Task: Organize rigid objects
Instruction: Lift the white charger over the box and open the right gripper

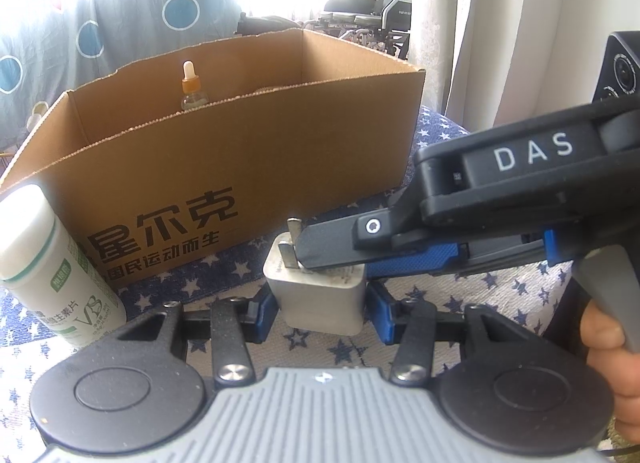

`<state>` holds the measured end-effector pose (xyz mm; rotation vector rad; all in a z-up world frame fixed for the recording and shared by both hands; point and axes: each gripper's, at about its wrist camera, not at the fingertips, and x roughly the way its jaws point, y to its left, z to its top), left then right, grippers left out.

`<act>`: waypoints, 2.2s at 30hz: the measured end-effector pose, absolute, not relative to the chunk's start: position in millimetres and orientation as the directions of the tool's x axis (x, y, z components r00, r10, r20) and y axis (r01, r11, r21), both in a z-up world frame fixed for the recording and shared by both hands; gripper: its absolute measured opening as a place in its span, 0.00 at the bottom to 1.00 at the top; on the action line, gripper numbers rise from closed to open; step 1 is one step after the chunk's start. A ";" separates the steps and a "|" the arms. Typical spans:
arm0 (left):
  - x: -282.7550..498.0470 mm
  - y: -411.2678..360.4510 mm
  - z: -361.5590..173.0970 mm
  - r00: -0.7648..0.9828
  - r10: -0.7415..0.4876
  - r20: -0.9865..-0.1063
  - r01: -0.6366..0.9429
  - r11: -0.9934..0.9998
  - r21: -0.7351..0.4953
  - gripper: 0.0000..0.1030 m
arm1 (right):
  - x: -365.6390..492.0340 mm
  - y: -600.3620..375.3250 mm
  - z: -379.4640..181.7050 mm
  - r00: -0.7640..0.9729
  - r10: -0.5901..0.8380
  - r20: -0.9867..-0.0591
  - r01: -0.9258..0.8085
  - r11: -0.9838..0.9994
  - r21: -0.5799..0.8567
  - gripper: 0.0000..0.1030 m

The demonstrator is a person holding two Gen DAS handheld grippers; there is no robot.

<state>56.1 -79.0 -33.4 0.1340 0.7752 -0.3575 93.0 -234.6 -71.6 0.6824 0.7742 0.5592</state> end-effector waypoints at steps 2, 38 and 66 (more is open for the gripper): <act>52.9 -77.6 -29.6 0.665 -0.265 -0.698 0.363 0.932 -0.008 0.48 | 91.1 -234.9 -68.0 0.597 0.675 -0.433 -0.210 0.653 0.727 0.38; 255.4 -40.2 2.7 0.555 -0.176 -0.813 0.101 0.984 -0.145 0.48 | 305.3 -192.2 31.3 0.475 0.684 -0.554 -0.366 0.726 0.583 0.38; 228.5 -50.9 21.6 0.593 -0.195 -0.781 0.137 0.980 -0.141 0.55 | 308.3 -199.1 18.1 0.450 0.703 -0.551 -0.331 0.704 0.628 0.39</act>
